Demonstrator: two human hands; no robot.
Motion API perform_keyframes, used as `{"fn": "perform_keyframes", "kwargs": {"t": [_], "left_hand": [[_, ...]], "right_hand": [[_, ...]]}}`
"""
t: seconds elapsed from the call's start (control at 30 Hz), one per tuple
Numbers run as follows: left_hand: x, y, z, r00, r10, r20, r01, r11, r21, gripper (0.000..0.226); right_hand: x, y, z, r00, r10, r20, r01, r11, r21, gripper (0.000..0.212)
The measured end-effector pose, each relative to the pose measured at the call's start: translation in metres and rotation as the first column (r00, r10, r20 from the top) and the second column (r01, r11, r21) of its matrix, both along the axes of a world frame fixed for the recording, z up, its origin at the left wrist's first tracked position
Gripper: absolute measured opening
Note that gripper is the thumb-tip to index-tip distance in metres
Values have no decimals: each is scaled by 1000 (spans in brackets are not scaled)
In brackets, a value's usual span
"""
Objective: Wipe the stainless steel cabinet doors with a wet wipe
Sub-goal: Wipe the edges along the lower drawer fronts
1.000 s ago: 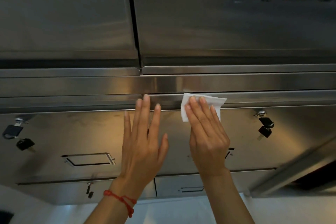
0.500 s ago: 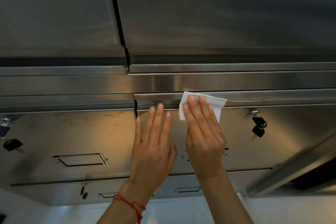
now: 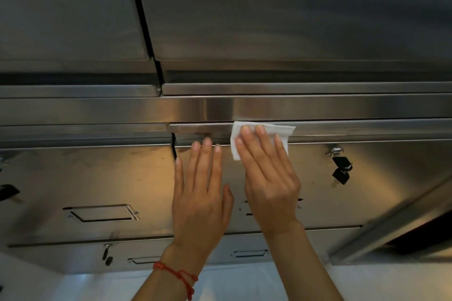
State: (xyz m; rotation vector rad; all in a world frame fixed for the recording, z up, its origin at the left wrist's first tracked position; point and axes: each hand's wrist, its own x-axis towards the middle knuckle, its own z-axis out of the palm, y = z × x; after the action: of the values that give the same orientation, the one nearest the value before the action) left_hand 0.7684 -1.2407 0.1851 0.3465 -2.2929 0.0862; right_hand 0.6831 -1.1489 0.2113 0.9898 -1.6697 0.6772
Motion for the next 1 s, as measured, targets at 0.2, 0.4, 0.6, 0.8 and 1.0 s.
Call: {"fn": "perform_keyframes", "kwargs": {"t": [0.2, 0.4, 0.6, 0.8, 1.0], "left_hand": [[1, 0, 1, 1000, 9, 13, -8, 1000, -7, 61], [0, -1, 0, 1000, 14, 28, -14, 1000, -9, 63], [1, 0, 2, 999, 22, 39, -21, 1000, -12, 62], [1, 2, 4, 999, 16, 35, -17, 1000, 20, 61], [2, 1, 6, 998, 16, 57, -18, 999, 35, 63]], "right_hand": [[-10, 20, -4, 997, -78, 21, 79, 996, -33, 25], [-10, 14, 2, 1000, 6, -29, -5, 1000, 21, 28], [-19, 31, -6, 997, -69, 40, 71, 996, -59, 32], [-14, 20, 2, 999, 32, -15, -31, 999, 18, 29], [-25, 39, 0, 1000, -18, -6, 18, 1000, -5, 32]]}}
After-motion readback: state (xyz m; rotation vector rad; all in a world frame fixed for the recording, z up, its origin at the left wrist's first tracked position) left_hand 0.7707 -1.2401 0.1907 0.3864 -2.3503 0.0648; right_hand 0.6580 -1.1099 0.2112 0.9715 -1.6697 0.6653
